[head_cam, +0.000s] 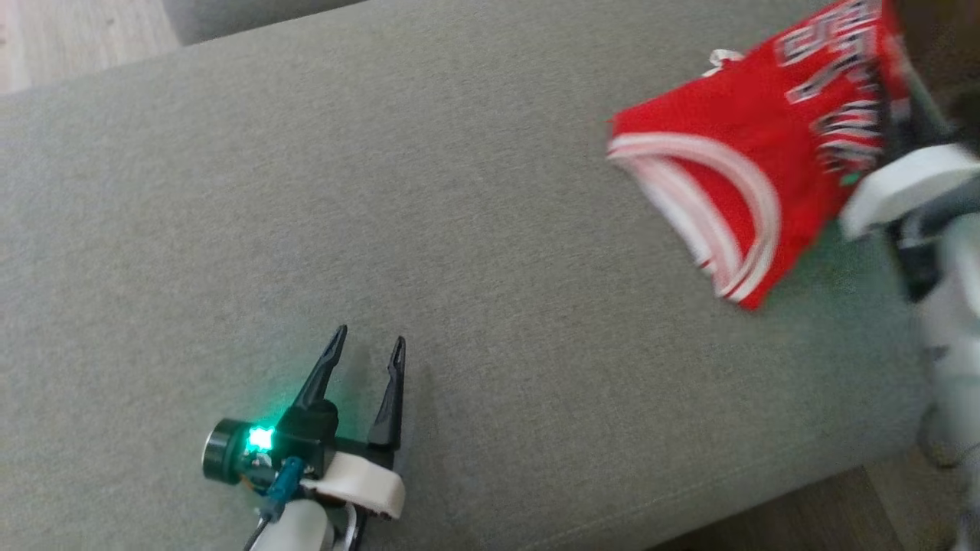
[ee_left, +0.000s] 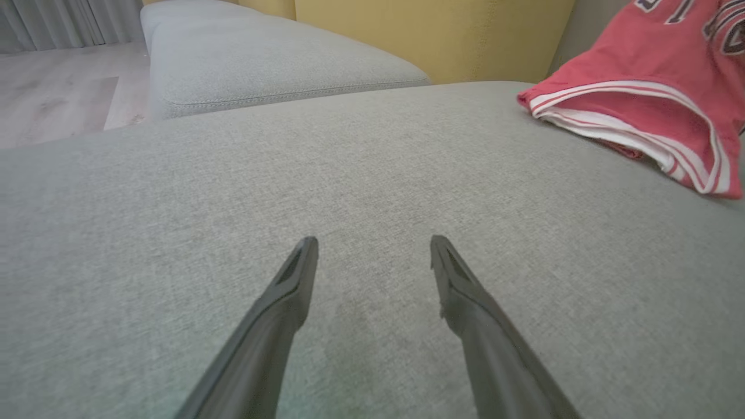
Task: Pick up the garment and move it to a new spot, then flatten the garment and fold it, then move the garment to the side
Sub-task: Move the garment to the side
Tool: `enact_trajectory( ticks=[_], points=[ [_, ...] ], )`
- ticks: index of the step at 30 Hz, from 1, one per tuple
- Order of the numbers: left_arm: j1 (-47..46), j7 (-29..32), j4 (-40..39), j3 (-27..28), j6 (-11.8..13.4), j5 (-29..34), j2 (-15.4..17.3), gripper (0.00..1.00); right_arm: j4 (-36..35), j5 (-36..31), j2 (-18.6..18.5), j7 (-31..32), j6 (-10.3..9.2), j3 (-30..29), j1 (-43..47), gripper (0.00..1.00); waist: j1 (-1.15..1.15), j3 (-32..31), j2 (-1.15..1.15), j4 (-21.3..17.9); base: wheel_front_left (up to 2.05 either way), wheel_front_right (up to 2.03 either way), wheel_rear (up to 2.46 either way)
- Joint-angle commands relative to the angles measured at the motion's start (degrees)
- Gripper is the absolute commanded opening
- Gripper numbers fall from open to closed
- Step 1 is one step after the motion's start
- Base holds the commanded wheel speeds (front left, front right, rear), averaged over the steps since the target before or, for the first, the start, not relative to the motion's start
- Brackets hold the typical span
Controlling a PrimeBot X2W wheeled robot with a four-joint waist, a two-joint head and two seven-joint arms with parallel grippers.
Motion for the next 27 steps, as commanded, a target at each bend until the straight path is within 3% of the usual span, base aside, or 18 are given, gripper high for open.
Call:
enact_trajectory(
  ticks=[1,6,7,8,9,13,18,23,27],
  points=[
    [-2.0,-0.4,-1.6,1.6,0.4,0.2,0.1,1.0,-0.6,-1.2,-1.8,-0.2,-0.04,-1.0,-2.4,0.0,0.0,0.6,0.0,0.7,0.0,0.0,0.0],
    [-2.6,-0.4,-1.6,2.2,0.4,0.9,0.1,1.0,4.6,-7.5,-5.5,0.1,-0.04,-10.9,-5.2,0.0,0.0,1.5,0.0,1.6,0.0,0.0,0.0],
    [-2.7,-0.4,-1.6,2.3,0.3,1.1,0.1,1.0,5.3,-9.0,-5.9,0.0,-0.04,-13.0,-5.4,0.33,0.0,1.6,0.0,1.8,0.0,0.0,0.0],
    [-2.8,-0.4,-1.7,2.5,0.3,1.2,0.1,1.0,5.9,-10.4,-6.0,-0.1,-0.04,-15.3,-5.6,0.81,0.0,1.8,0.0,1.9,0.0,0.0,0.0],
    [-3.0,-0.4,-1.7,2.7,0.3,1.4,0.1,1.0,6.5,-11.8,-5.9,0.0,-0.04,-17.6,-5.5,1.0,0.0,1.8,0.0,2.0,0.0,0.0,0.0],
    [-3.2,-0.4,-2.0,3.7,0.4,1.7,0.1,1.0,6.3,-16.5,-3.6,-1.2,-0.04,-24.5,-5.3,1.0,0.0,1.8,0.0,2.3,0.0,0.0,0.0],
    [-2.7,-0.4,-2.6,4.9,0.6,1.8,0.1,1.0,2.6,-18.6,2.5,-3.2,-0.04,-26.1,-5.1,1.0,0.0,1.4,0.0,2.1,0.0,0.0,0.0],
    [-2.4,-0.4,-3.3,5.7,1.2,1.1,0.1,1.0,-7.4,-14.6,8.6,-3.4,-0.04,-21.2,-1.0,1.0,0.0,0.7,0.0,2.8,0.0,0.0,0.0],
    [-2.3,-0.4,-3.7,6.2,1.8,-0.4,0.1,1.0,-15.1,-9.5,11.1,-3.4,-0.04,-15.0,5.6,1.0,0.0,-0.1,0.0,4.9,0.0,0.0,0.0]
  ],
)
